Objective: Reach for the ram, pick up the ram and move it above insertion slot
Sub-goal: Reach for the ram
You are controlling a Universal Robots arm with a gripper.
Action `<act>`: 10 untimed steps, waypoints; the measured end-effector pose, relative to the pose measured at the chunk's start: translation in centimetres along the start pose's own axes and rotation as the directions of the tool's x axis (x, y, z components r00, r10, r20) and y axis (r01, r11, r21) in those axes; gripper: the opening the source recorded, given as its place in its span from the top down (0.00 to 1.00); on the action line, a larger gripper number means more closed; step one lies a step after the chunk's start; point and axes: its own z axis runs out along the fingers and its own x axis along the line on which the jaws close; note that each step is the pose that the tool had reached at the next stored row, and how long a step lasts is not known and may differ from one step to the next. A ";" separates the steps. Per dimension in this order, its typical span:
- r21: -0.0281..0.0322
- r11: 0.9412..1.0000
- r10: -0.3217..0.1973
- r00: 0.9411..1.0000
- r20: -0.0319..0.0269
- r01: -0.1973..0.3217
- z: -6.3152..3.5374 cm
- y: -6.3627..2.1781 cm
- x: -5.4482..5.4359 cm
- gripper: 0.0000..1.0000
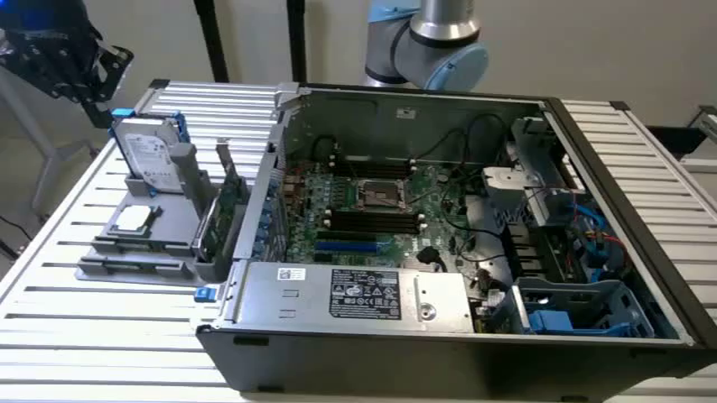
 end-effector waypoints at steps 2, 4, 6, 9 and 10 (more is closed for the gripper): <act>0.000 1.000 0.000 1.000 0.000 0.000 0.00 0.00 0.0 0.89; 0.000 1.000 0.000 1.000 0.000 0.000 0.00 0.00 0.0 0.89; 0.000 1.000 0.000 1.000 0.000 0.000 0.00 0.00 0.0 0.89; 0.000 1.000 0.000 1.000 0.000 0.000 0.00 0.00 0.0 0.89; 0.000 1.000 0.000 1.000 0.000 0.000 0.00 0.00 0.0 0.89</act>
